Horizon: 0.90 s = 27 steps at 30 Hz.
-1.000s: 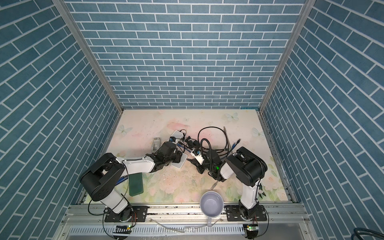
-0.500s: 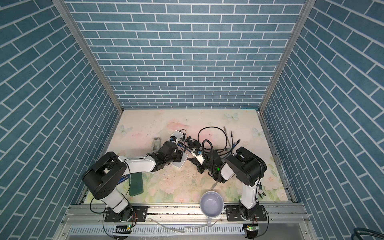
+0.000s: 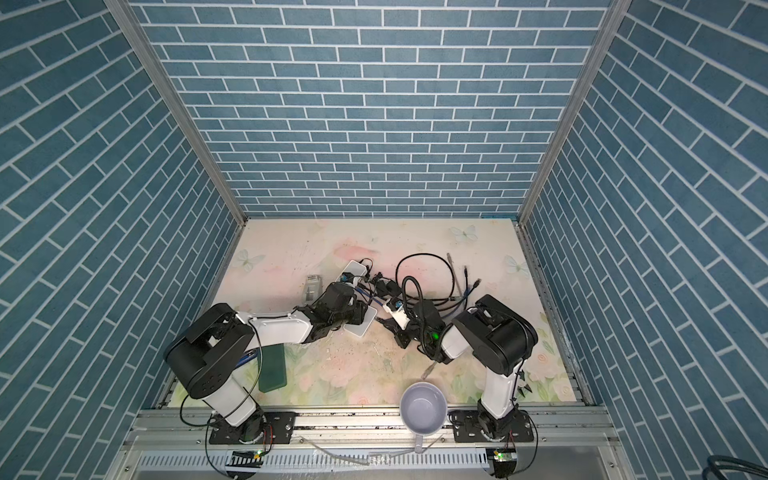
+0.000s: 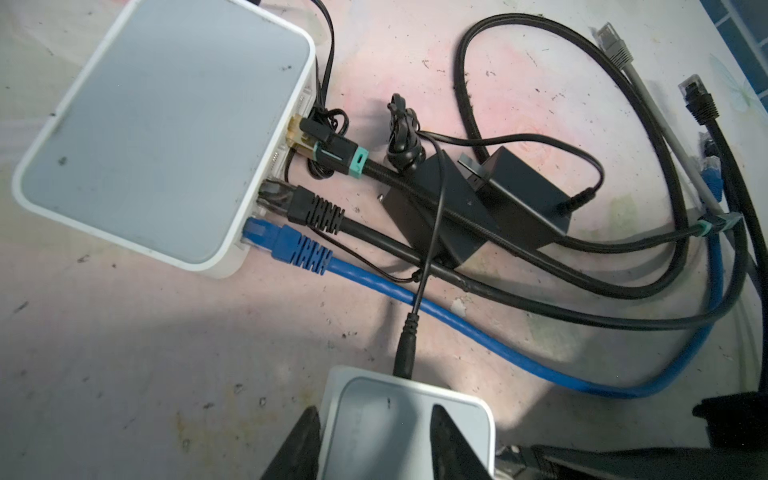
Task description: Insert the plug into the switch port
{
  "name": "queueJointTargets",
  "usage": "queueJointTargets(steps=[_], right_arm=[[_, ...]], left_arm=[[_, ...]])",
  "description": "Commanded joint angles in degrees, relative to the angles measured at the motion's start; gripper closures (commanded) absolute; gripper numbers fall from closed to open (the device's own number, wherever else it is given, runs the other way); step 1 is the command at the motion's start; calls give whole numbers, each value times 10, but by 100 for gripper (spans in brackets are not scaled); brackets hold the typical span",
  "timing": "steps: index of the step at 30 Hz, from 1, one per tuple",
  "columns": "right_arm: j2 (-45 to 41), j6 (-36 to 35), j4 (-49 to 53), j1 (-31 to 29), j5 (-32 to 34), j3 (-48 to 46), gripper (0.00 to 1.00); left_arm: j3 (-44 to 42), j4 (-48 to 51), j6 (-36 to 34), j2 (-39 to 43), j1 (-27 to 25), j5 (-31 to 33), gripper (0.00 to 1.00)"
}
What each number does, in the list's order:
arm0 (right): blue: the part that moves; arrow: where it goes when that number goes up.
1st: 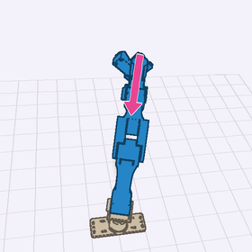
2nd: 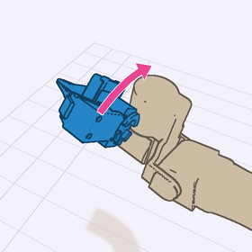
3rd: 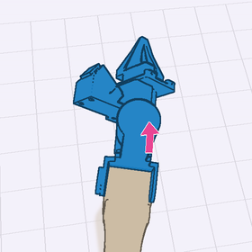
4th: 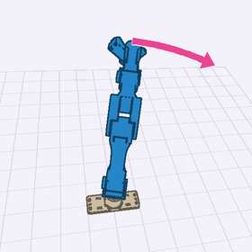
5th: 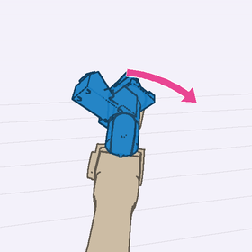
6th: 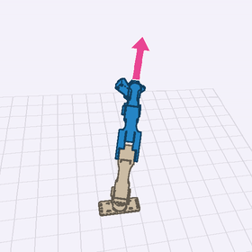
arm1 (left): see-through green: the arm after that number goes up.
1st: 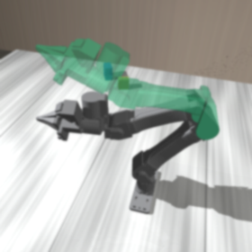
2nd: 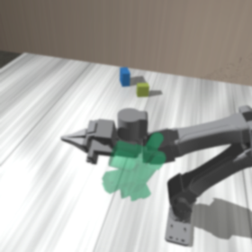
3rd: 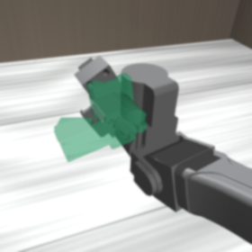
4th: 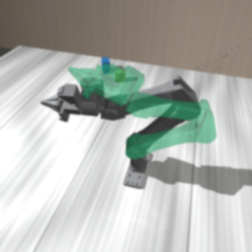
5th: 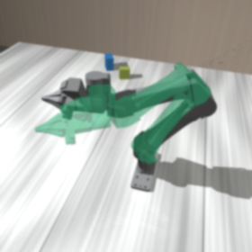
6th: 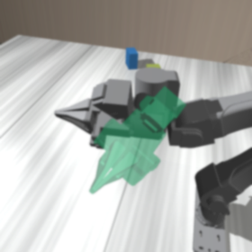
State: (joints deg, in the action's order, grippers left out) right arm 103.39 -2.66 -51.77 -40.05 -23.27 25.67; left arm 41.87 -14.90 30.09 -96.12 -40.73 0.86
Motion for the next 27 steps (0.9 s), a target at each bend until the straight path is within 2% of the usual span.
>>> queueJointTargets(steps=[1,14,27], right_arm=[[-20,-47,120,-6,9,37,100],[-42,-175,242,-8,21,78,100],[-51,-236,315,-12,12,109,100]], left_arm=[[-1,38,1,-9,-21,-87,56],[-16,26,-7,-1,-21,-89,55],[-17,17,-21,-6,-21,-101,56]])
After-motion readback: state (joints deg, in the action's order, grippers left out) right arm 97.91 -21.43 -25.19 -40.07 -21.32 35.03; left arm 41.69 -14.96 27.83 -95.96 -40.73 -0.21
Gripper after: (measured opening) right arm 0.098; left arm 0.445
